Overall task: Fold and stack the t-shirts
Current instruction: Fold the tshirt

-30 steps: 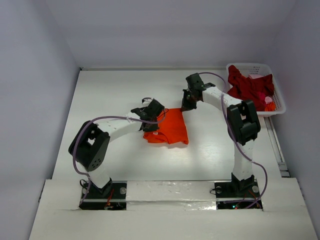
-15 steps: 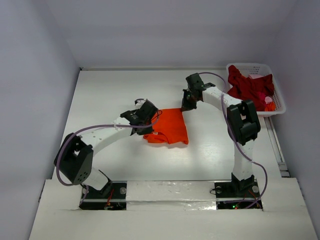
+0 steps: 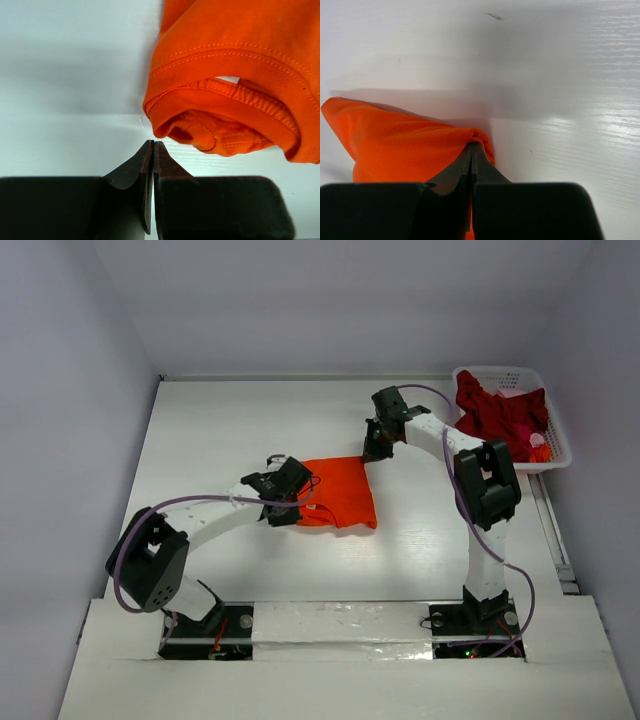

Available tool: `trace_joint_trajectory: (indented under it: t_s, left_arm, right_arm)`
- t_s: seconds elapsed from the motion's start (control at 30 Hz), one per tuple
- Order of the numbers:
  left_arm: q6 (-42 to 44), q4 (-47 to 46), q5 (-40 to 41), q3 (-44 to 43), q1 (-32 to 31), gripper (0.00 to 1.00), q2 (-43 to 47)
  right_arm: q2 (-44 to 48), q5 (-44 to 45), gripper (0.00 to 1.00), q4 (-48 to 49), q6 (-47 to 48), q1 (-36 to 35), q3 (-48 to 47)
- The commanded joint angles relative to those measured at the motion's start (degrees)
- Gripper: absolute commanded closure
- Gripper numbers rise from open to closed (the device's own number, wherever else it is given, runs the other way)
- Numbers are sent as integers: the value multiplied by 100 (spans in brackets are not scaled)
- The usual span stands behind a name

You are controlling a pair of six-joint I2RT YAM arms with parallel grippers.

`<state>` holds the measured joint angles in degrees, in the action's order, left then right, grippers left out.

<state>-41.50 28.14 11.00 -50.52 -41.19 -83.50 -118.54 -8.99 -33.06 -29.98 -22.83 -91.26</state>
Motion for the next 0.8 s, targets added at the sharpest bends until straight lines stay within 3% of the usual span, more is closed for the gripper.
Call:
trace_joint_trajectory:
  t_s: [0.0, 0.5, 0.77]
  left_arm:
    - [-78, 95, 147, -396, -21, 100, 203]
    - [89, -125, 367, -1073, -21, 100, -429]
    - [54, -230, 130, -854, -21, 100, -571]
  right_arm:
    - [288, 12, 100, 1, 45, 33, -181]
    - [314, 38, 100, 1, 45, 33, -137]
    - [323, 56, 100, -34, 53, 33, -172]
